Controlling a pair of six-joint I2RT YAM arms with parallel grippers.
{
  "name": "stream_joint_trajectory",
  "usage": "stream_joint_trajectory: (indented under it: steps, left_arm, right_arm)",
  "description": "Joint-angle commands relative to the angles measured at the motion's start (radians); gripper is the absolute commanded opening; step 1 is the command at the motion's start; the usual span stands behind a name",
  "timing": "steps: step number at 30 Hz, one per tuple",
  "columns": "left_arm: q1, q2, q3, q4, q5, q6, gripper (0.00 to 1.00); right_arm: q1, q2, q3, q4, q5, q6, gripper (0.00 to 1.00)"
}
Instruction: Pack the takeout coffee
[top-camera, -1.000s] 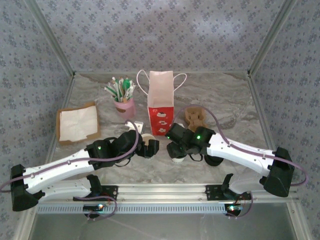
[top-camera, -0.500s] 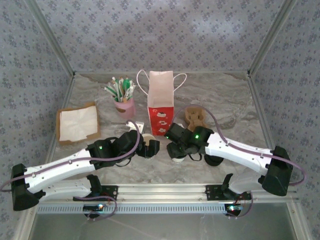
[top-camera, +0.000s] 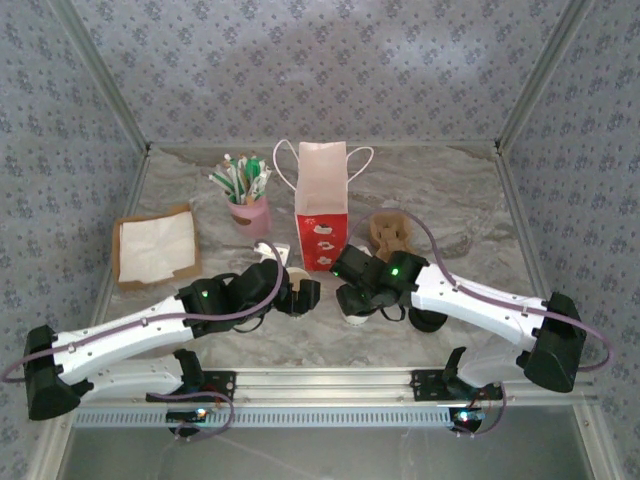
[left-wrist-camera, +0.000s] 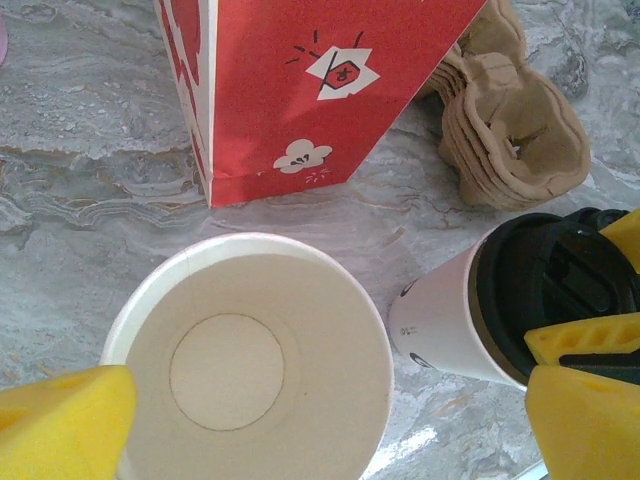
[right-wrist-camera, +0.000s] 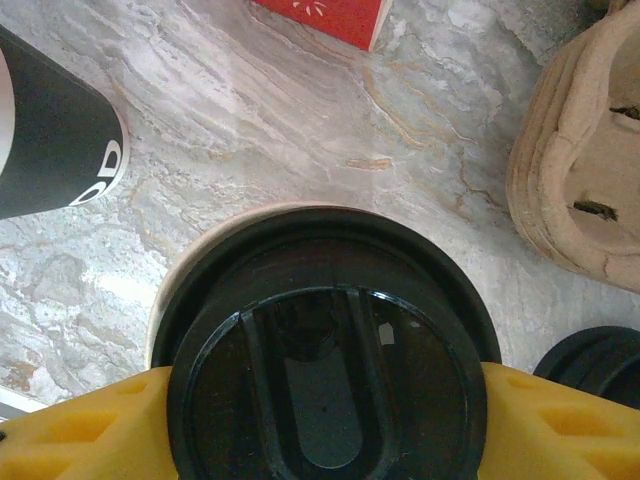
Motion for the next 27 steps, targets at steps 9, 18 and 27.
stream_joint_trajectory:
  steps: [9,18,27]
  left_arm:
    - [0.005,0.005,0.031,0.025,0.013,0.017,0.99]
    - [0.006,0.015,0.035,0.029,0.015,0.018,0.99]
    - [0.008,0.015,0.032,0.032,0.017,0.019,1.00]
  right_arm:
    - [-0.006,-0.009,-0.029,0.021,-0.034,0.006,0.68]
    - [-0.006,-0.022,-0.028,0.032,-0.018,0.006,0.68]
    - [-0.006,-0.038,-0.017,0.023,-0.021,0.003,0.68]
